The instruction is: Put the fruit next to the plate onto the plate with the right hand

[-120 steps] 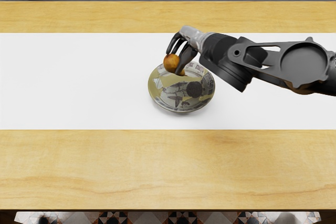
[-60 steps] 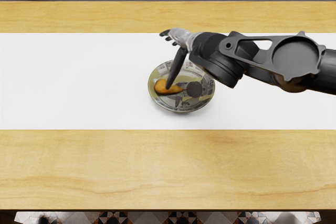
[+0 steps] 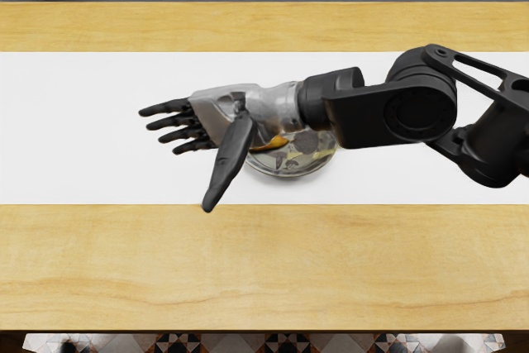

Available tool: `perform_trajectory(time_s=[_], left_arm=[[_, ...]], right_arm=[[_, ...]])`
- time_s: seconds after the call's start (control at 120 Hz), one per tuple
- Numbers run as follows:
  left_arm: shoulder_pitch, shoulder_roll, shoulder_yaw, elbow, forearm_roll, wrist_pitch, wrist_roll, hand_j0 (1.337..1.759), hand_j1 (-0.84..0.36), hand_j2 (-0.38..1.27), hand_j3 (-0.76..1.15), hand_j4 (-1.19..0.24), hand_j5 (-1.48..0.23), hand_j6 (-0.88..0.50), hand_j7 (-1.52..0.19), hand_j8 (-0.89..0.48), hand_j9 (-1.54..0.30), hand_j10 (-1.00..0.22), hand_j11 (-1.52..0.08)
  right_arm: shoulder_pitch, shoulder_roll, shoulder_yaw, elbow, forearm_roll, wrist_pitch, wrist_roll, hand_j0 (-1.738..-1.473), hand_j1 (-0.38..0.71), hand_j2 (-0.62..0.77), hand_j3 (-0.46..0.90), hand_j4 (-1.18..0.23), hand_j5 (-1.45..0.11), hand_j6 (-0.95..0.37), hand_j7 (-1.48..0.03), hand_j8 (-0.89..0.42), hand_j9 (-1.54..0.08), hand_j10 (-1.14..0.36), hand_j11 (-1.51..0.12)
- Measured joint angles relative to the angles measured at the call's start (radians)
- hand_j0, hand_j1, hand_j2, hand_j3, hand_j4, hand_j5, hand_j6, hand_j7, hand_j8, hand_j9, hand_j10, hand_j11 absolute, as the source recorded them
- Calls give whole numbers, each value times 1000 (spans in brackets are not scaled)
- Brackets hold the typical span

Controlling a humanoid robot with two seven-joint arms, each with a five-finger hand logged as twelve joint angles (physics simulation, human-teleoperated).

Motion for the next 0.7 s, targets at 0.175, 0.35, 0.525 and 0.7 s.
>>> perform_trajectory(time_s=[0.175, 0.35, 0.525, 0.7], left_arm=[[8, 0, 0, 3, 0, 0, 0, 1658, 334, 2, 0, -13, -17, -13, -17, -13, -17, -13, -17], [6, 0, -1, 4, 0, 0, 0, 1658, 334, 3, 0, -13, -17, -13, -17, -13, -17, -13, -17], [6, 0, -1, 6, 0, 0, 0, 1658, 334, 3, 0, -13, -17, -13, -17, -13, -17, -13, -17], [6, 0, -1, 6, 0, 0, 0, 1658, 334, 3, 0, -13, -17, -13, -17, -13, -17, -13, -17]], right_arm=[[-85, -151, 76, 6, 128, 242, 0, -1658, -347, 2, 0, -3, -3, -2, -3, -2, -3, -3, -3], [-147, -326, 101, 3, 235, 350, 0, -1658, -348, 1, 0, -1, -1, -1, -1, -1, -1, -1, -1], [-182, -485, 105, -2, 317, 370, 0, -1658, -349, 1, 0, 0, -1, 0, -1, 0, -1, 0, -1], [-226, -654, 103, -21, 380, 374, 0, -1658, -349, 0, 0, 0, 0, 1, 0, 1, 0, 1, 0]])
